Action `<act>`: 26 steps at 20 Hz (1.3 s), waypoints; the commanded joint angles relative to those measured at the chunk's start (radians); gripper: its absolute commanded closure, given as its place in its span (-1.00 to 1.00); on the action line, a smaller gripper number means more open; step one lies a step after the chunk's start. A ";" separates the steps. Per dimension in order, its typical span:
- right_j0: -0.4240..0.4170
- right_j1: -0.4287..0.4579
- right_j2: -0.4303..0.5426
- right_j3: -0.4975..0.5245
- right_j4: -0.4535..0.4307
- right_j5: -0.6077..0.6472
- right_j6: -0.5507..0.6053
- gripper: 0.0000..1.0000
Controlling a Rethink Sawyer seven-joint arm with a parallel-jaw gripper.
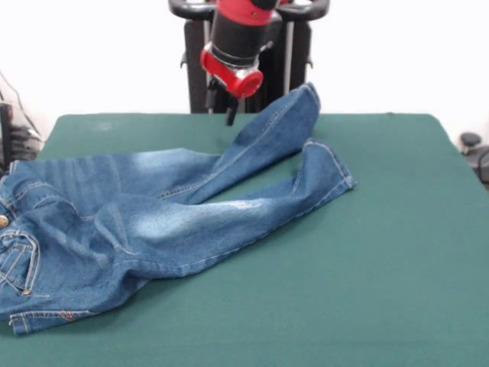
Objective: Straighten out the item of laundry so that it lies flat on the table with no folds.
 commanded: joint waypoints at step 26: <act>-0.058 0.011 0.102 -0.147 -0.198 -0.002 0.137 -1.00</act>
